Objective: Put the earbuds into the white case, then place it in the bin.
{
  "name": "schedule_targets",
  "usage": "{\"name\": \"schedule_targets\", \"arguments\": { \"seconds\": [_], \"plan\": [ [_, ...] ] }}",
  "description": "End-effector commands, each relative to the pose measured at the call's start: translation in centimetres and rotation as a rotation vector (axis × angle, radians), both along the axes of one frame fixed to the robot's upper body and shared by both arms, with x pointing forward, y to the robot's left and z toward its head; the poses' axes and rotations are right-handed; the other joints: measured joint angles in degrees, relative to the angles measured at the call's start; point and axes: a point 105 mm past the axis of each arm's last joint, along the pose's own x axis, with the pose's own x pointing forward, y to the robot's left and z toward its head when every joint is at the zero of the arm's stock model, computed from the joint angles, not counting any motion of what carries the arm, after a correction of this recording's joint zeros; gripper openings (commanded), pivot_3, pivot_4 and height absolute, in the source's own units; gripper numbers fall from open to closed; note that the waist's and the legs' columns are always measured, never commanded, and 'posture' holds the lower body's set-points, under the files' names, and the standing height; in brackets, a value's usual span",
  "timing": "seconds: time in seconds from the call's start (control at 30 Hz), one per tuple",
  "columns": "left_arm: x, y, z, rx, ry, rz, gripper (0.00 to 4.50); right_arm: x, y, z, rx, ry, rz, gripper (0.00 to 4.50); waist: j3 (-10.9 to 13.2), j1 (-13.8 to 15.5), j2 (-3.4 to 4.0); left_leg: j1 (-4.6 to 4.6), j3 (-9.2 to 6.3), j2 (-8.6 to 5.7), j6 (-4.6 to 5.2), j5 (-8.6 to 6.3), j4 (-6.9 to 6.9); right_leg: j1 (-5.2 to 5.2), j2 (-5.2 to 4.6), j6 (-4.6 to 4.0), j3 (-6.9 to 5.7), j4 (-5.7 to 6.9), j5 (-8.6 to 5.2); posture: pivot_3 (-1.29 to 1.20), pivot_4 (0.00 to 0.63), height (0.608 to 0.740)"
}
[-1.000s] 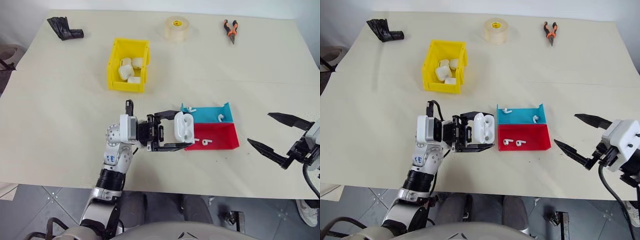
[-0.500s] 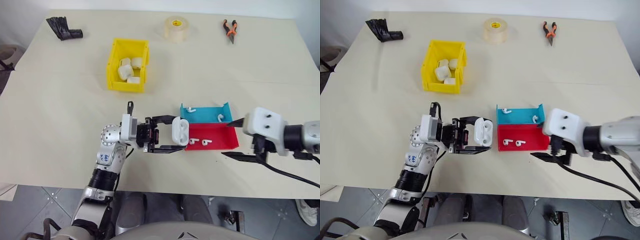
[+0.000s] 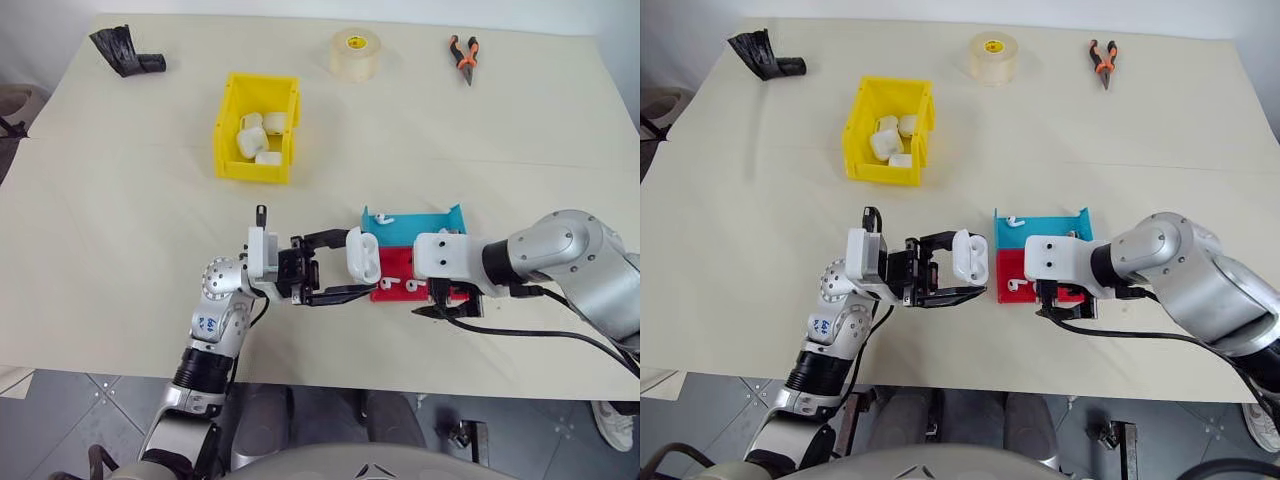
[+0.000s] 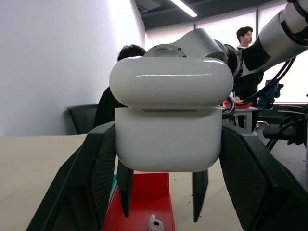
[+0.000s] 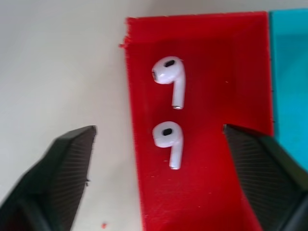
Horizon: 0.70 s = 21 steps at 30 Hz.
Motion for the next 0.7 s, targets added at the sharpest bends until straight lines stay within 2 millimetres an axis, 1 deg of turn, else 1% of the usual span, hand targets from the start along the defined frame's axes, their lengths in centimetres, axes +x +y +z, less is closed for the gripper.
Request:
{"name": "schedule_targets", "arguments": {
  "seconds": [0.03,0.13,0.33,0.7],
  "plan": [
    [-0.8,-0.3,0.8,-0.015,-0.034,-0.019,2.79,0.2,0.1,0.3,-0.021,-0.024,0.030,2.97,0.00,0.00,0.00,-0.01,0.00,0.00,0.00,0.00,0.00,0.00,0.00,0.00,-0.01,0.00,0.00,0.00,0.150,0.740],
    [-0.9,-0.4,0.9,-0.017,-0.028,-0.022,2.79,0.3,0.1,0.1,-0.029,-0.025,0.037,1.92,0.00,-0.03,0.00,-0.02,0.00,-0.01,0.00,0.00,0.00,0.00,0.00,0.00,-0.01,-0.01,0.00,0.00,0.150,0.740],
    [-0.7,-0.5,1.1,-0.018,-0.027,-0.025,2.79,0.3,0.4,-0.2,-0.029,-0.022,0.058,1.92,0.00,-0.03,0.00,-0.01,-0.01,0.00,-0.01,0.01,0.00,0.00,0.01,0.00,-0.02,0.00,0.00,0.00,0.150,0.740],
    [-0.7,-0.5,1.1,-0.016,-0.026,-0.033,2.79,0.5,0.1,-1.2,-0.039,-0.020,0.051,1.92,0.00,-0.03,0.00,-0.02,-0.01,-0.01,-0.01,0.01,0.00,0.00,0.01,0.00,-0.03,0.00,0.00,0.00,0.150,0.740]
  ]
}}
